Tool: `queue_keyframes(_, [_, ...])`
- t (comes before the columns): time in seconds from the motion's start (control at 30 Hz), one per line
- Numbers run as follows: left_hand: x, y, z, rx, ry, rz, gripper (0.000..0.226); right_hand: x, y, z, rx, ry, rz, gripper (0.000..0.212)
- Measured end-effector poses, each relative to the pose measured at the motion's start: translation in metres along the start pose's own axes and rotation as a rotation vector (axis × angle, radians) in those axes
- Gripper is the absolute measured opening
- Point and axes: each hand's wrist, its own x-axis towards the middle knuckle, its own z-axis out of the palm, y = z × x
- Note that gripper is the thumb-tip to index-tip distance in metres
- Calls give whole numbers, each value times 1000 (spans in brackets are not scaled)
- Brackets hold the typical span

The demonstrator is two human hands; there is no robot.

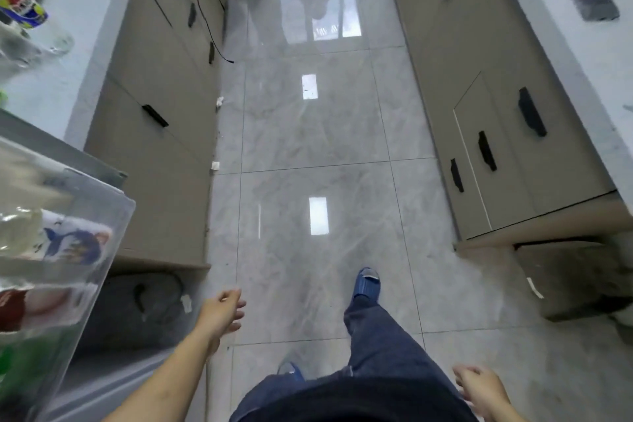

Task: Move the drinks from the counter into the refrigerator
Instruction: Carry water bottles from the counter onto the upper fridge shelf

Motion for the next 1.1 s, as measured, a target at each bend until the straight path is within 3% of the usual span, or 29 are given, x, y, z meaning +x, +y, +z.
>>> queue_keyframes(0.1, [-3,64,18,-1,27,57,19,21,-74,-17,-22,-36,-5,13])
queue_keyframes(0.23, [3,111,37,-9,46,81,19,35,-199,-23,-73,-101,-184,10])
queue_keyframes(0.47, [33,106,42,-59,154,-97,18,19,-392,19,-127,-237,-430,6])
queue_keyframes(0.7, [89,92,23,-203,236,-324,27,-12,-523,96,-319,-340,-568,8])
queue_keyframes(0.87, [129,136,5,-324,258,-424,30,-32,-602,138,-480,-346,-625,11])
queue_keyframes(1.1, [176,239,-36,-581,290,-246,22,-42,-688,203,-799,-335,-723,9])
